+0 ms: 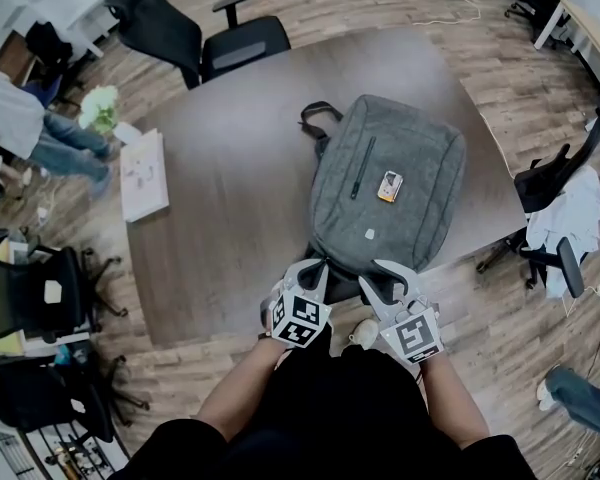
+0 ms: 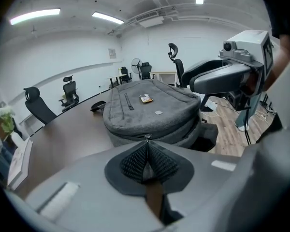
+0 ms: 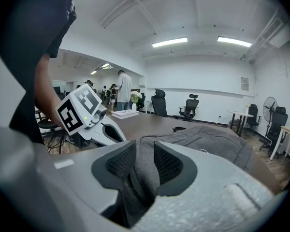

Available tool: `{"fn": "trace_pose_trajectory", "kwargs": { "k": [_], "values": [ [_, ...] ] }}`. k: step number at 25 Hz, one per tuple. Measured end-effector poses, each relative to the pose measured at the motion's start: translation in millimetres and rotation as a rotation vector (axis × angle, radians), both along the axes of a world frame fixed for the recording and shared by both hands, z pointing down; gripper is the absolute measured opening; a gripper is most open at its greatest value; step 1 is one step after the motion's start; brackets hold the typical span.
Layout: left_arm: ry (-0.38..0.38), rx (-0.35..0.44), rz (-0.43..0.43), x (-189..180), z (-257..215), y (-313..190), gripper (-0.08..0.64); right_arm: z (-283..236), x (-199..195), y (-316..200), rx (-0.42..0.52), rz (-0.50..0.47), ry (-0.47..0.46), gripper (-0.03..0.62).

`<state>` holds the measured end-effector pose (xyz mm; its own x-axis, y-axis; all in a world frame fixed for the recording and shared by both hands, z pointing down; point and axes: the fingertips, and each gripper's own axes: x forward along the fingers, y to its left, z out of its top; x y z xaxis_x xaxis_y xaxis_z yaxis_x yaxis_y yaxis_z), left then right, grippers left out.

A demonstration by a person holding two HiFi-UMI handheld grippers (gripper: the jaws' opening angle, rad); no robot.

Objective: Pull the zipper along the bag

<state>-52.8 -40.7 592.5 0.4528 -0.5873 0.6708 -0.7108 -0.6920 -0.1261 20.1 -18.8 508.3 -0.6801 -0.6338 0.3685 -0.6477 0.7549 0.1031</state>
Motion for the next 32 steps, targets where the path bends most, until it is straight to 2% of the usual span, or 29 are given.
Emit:
{"fn": "trace_pose_trajectory", "kwargs": {
  "k": [2,6,11,17,23,32],
  "values": [
    [0.0,0.0,0.001,0,0,0,0.026,1,-4,0,0.006,-0.011,0.002,0.117],
    [0.003,-0.005,0.012,2,-1,0,0.026,9,-12,-2,0.005,-0.055,0.068,0.118],
    [0.008,-0.011,0.008,3,4,-2,0.026,29,-20,-10,-0.073,-0.118,0.182,0.167],
    [-0.01,0.001,0.025,4,8,-1,0.029,55,-29,-9,-0.143,-0.196,0.321,0.173],
    [-0.04,-0.032,0.026,7,15,-2,0.032,65,-32,-5,-0.163,-0.218,0.362,0.173],
    [-0.04,-0.056,0.049,11,16,-3,0.028,81,-36,-7,-0.22,-0.231,0.412,0.195]
  ]
}}
